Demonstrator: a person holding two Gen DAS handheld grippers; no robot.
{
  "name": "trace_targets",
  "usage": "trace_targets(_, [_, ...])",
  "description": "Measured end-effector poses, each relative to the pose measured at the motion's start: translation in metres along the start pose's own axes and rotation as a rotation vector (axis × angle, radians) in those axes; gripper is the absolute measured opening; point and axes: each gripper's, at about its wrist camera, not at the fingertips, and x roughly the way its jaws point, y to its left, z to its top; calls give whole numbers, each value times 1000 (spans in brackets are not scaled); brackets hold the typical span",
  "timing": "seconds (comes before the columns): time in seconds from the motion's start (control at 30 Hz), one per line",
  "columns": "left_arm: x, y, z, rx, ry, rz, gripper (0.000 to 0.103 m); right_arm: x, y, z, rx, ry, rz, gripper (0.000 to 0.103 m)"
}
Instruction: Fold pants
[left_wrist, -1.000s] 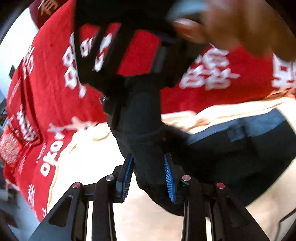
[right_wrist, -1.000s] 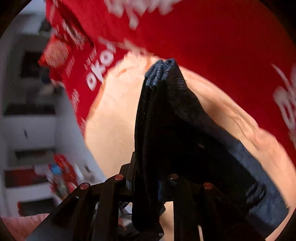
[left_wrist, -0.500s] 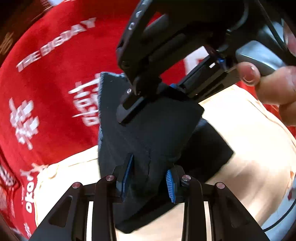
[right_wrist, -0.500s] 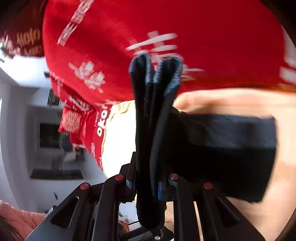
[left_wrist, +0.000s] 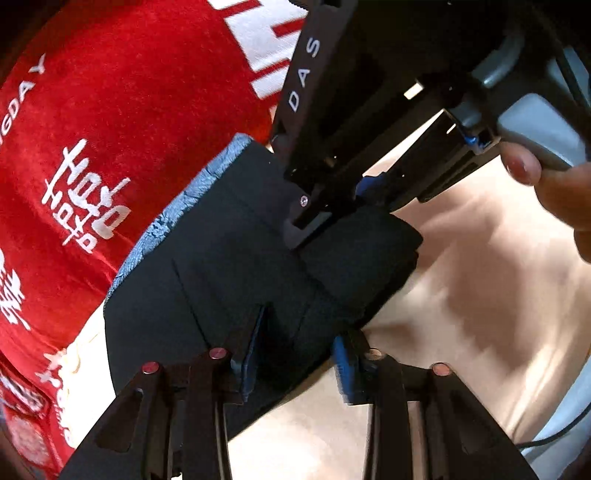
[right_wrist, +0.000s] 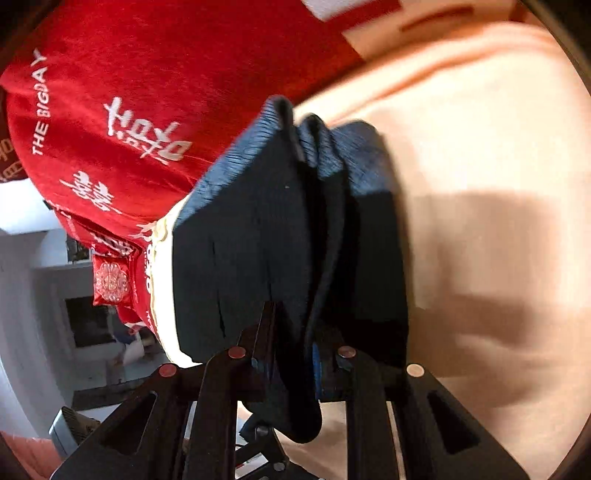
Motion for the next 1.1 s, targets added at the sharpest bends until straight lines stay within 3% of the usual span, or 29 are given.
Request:
trace_targets(0.03, [-2, 1, -2, -5, 3, -11, 60, 0, 0, -2, -5, -2, -6, 17])
trace_targets(0.07, [-3, 7, -5, -14, 3, -17, 63, -1, 1, -2, -12, -5, -14, 17])
trace_targets(0.2, [-12, 24, -15, -31, 19, -27, 63, -3, 11, -7, -48, -13, -73, 18])
trace_targets(0.3, [-16, 45, -23, -105, 51, -86, 64, -1, 17, -13, -50, -28, -125, 19])
trace_targets(0.37, [-19, 61, -28, -160, 64, -89, 78, -2, 22, -21, -61, -45, -175, 21])
trace_targets(0.47, [-22, 87, -33, -246, 70, -98, 80, -4, 29, -33, -107, -86, -262, 25])
trace_targets(0.57, [-15, 113, -40, -346, 119, -118, 80, -9, 29, -38, -131, -116, -346, 32])
trace_targets(0.63, [-7, 133, -46, -431, 164, -128, 80, -13, 31, -38, -130, -142, -462, 54])
trace_targets(0.67, [-3, 142, -50, -467, 180, -128, 80, -17, 32, -39, -128, -158, -507, 54])
trace_targets(0.8, [0, 160, -61, -554, 210, -110, 80, -31, 34, -46, -113, -166, -536, 54])
trace_targets(1.1, [9, 166, -72, -591, 252, -118, 80, -22, 37, -67, -57, -133, -576, 56])
